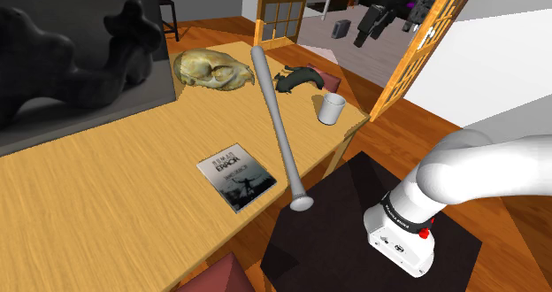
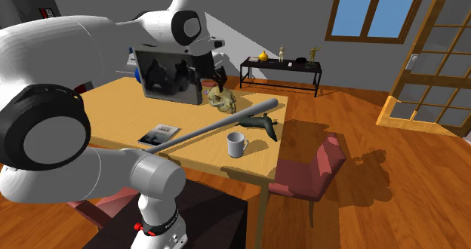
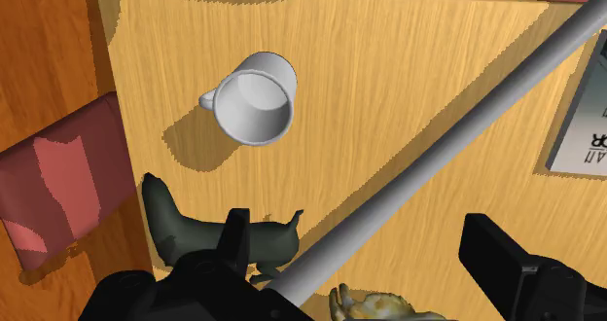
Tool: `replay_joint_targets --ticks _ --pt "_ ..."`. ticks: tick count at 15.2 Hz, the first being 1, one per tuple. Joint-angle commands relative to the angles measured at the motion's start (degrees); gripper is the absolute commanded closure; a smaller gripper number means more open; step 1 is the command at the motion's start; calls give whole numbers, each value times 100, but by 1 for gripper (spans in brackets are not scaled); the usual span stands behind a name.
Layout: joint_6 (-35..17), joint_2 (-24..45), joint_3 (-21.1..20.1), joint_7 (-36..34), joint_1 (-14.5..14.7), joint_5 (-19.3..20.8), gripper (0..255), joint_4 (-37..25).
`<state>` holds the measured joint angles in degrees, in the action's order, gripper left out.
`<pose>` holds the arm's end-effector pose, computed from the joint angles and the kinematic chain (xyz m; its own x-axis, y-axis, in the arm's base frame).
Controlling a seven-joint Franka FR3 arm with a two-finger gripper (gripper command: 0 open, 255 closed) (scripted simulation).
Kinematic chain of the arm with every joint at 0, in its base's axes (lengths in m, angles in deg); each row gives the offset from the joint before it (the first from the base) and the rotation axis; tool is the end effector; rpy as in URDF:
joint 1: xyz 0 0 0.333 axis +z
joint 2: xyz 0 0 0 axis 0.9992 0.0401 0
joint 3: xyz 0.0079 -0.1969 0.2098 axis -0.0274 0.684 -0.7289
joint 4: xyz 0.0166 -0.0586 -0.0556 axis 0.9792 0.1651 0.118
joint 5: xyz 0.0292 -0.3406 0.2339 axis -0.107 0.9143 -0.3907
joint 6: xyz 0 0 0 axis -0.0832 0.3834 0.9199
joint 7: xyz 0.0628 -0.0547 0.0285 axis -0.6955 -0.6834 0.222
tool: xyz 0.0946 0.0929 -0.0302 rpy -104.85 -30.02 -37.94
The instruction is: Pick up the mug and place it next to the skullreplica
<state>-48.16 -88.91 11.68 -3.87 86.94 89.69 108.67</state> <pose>0.3654 -0.0285 0.5810 0.9760 0.1069 0.1897 0.0913 -0.9918 0.0890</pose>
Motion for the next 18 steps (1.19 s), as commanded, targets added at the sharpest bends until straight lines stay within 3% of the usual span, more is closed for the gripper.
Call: replay_joint_targets --ticks 1,10,18 --pt "0 0 0 0 0 0 0 0" --pt "-1334 771 262 152 -68 157 0 1023" --pt "-2624 1933 498 284 -143 294 0 1559"
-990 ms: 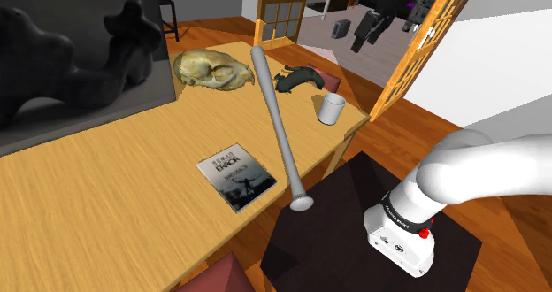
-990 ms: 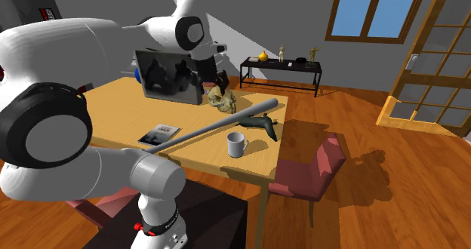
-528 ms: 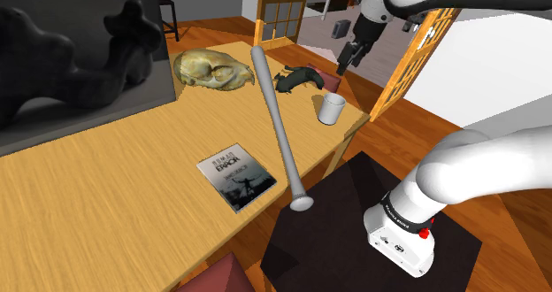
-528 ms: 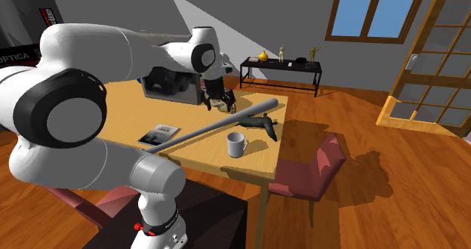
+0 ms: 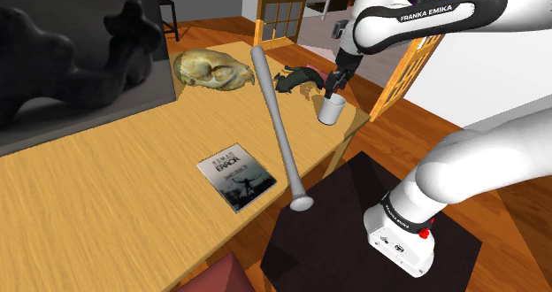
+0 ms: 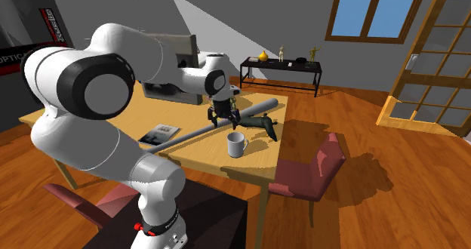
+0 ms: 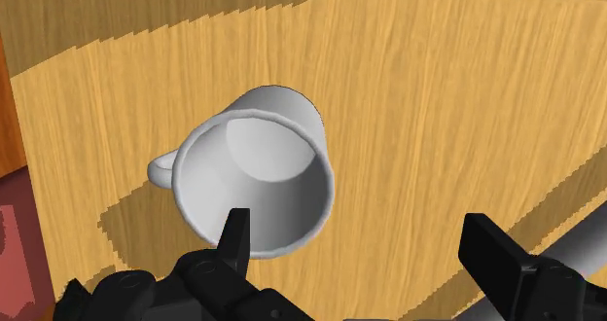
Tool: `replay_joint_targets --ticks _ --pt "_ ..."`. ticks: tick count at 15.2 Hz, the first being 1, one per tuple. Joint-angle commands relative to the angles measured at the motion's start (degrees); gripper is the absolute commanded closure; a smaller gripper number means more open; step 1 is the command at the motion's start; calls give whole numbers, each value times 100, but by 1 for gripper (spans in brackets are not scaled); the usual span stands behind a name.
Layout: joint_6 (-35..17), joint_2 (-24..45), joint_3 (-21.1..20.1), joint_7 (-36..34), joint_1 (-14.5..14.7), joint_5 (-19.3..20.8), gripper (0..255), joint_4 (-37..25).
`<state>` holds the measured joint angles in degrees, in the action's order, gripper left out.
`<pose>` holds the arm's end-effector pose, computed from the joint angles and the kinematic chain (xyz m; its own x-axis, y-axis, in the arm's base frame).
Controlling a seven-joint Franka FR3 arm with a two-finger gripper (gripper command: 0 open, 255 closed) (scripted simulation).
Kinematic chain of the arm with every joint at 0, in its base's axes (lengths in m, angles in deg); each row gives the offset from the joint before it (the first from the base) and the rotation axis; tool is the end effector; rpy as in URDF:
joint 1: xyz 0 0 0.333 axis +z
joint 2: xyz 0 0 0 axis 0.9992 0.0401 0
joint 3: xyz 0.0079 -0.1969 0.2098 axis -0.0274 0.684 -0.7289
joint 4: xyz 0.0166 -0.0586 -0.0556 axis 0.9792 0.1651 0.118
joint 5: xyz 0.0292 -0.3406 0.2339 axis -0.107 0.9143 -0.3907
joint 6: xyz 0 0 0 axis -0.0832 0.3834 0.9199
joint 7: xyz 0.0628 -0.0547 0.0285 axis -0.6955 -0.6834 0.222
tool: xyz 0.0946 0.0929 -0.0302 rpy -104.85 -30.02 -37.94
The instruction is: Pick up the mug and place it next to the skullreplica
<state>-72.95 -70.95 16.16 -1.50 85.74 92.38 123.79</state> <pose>0.4226 -0.0657 0.3622 0.9927 0.1132 0.0421 0.1100 -0.9913 0.0719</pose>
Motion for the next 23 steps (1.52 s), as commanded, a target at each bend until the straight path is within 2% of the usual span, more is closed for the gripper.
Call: replay_joint_targets --ticks 1,10,18,19,23 --pt "-310 314 78 64 -33 39 0 87" --pt "-1216 967 169 76 -67 97 0 400" --pt "-1215 967 168 76 -67 97 0 400" --pt "-1215 967 168 76 -67 97 255 400" --pt "-1215 967 168 76 -67 97 255 400"
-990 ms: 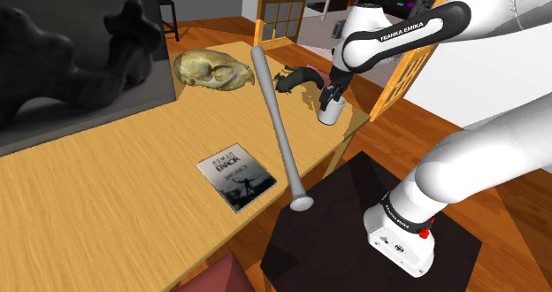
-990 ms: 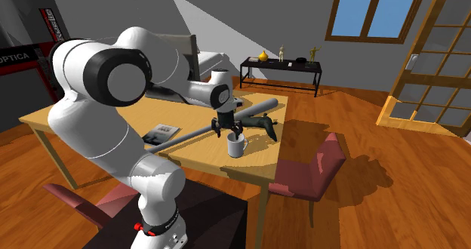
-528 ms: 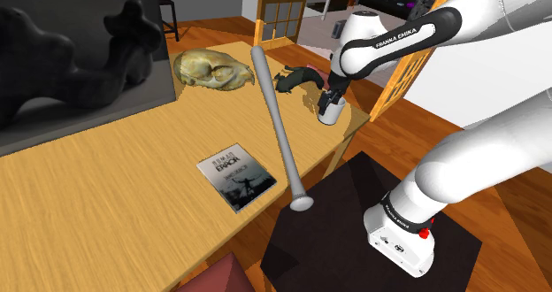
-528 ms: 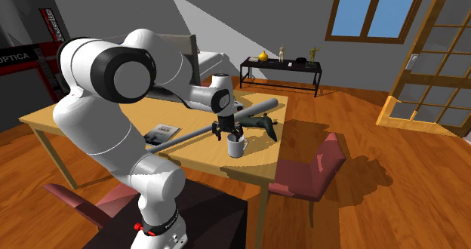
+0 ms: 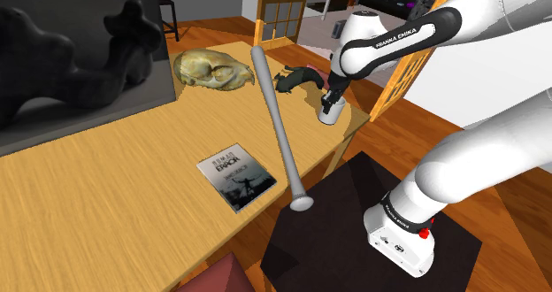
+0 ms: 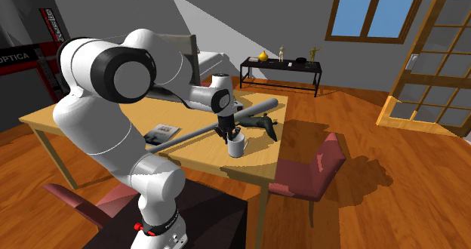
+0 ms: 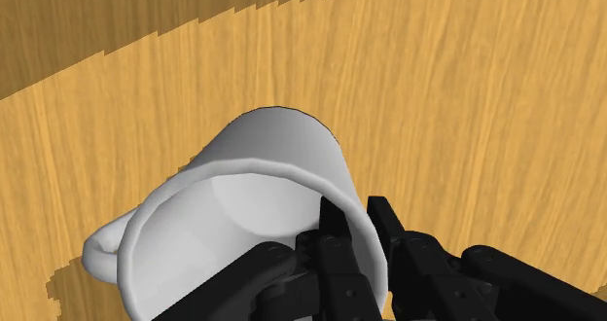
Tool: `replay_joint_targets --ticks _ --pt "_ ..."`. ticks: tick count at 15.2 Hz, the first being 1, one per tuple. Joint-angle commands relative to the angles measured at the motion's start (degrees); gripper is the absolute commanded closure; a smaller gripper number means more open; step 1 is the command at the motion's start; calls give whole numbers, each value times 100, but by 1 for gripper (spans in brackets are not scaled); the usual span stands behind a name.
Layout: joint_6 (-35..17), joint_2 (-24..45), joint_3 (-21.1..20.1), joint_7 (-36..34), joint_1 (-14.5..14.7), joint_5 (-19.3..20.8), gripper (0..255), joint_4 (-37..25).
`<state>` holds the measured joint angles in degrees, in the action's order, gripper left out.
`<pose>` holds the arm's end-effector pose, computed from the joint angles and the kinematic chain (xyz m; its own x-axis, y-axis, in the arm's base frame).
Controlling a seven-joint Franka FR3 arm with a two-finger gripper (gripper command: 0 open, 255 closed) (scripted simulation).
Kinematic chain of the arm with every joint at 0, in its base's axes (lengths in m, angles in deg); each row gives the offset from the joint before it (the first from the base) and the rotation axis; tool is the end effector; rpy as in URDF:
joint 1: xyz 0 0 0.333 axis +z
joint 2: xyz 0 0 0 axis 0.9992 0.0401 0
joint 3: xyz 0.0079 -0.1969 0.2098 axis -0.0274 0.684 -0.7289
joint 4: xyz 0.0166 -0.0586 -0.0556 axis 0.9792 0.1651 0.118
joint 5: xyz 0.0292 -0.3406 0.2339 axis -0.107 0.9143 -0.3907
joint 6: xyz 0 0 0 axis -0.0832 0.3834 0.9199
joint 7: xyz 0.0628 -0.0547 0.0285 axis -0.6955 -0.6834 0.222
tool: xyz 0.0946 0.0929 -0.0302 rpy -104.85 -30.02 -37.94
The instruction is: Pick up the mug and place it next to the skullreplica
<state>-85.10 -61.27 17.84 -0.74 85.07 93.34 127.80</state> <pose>0.4243 -0.0785 0.2765 0.9933 0.1147 0.0136 0.1135 -0.9912 0.0681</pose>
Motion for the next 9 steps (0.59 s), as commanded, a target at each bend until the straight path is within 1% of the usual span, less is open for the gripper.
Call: replay_joint_targets --ticks 1,5,9 --pt "0 0 0 0 0 0 255 -1" --pt "-1 0 0 0 0 0 255 0" --pt "372 -227 -18 21 5 -19 255 -147"
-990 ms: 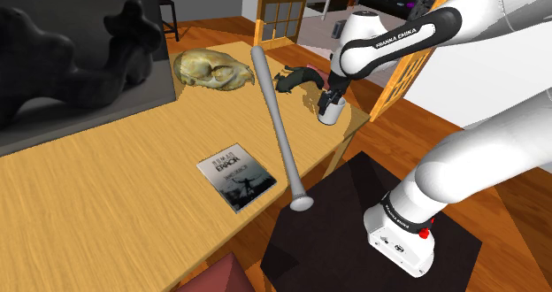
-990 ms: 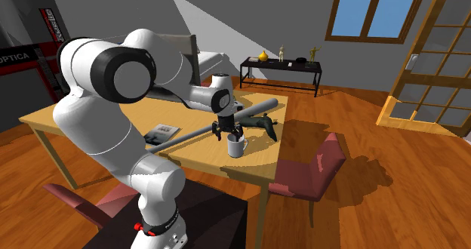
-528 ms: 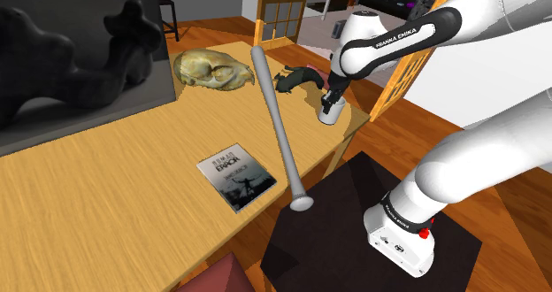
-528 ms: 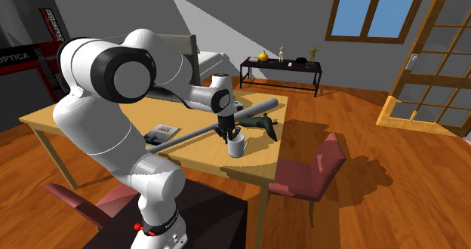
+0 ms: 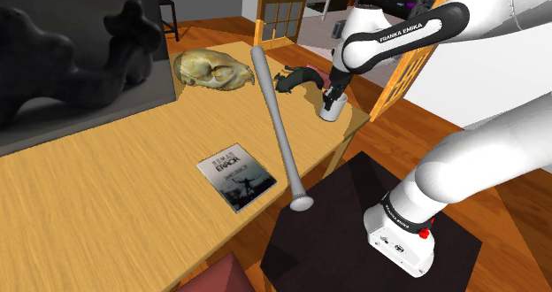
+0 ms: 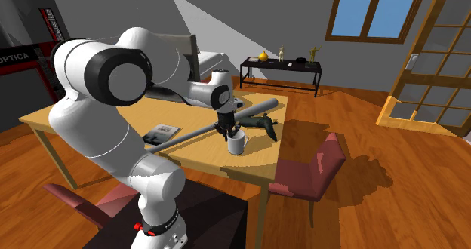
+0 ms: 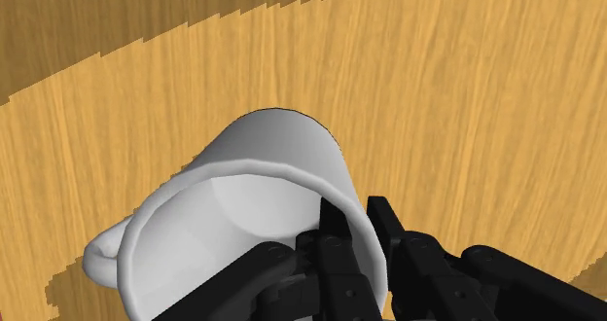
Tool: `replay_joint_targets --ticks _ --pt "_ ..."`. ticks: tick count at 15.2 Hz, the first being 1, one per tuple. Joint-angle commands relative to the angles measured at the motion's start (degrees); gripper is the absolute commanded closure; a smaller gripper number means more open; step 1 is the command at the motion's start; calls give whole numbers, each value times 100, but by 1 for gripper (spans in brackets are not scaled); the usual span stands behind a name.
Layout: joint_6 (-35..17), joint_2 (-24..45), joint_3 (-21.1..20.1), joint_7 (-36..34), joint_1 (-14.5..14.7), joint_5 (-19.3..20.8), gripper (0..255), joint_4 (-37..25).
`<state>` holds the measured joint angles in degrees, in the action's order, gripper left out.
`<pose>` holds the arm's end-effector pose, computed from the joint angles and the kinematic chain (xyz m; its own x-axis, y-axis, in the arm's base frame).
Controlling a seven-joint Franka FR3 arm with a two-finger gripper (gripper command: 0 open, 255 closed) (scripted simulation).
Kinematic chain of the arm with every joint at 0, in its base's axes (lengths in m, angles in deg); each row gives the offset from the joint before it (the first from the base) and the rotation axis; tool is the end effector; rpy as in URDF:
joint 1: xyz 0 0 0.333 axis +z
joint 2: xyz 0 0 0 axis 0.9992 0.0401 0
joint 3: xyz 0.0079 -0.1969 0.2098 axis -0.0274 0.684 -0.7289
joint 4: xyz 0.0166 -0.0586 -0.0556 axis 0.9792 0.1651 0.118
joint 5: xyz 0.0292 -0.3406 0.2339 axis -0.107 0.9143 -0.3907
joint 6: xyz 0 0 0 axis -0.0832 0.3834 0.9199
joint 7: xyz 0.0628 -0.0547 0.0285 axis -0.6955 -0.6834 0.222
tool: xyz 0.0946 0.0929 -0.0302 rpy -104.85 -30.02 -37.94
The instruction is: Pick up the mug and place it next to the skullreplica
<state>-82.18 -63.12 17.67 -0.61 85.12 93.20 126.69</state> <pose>0.4258 -0.0783 0.2944 0.9933 0.1149 0.0142 0.1136 -0.9912 0.0685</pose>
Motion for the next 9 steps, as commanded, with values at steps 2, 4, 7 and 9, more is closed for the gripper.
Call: replay_joint_targets --ticks 2,4,7,9 --pt "263 -144 -10 19 3 -14 255 -119" --pt "444 -239 -20 29 6 -24 255 -205" --pt "712 -367 -34 44 11 -39 255 -344" --pt "887 -445 -44 55 14 -49 255 -443"
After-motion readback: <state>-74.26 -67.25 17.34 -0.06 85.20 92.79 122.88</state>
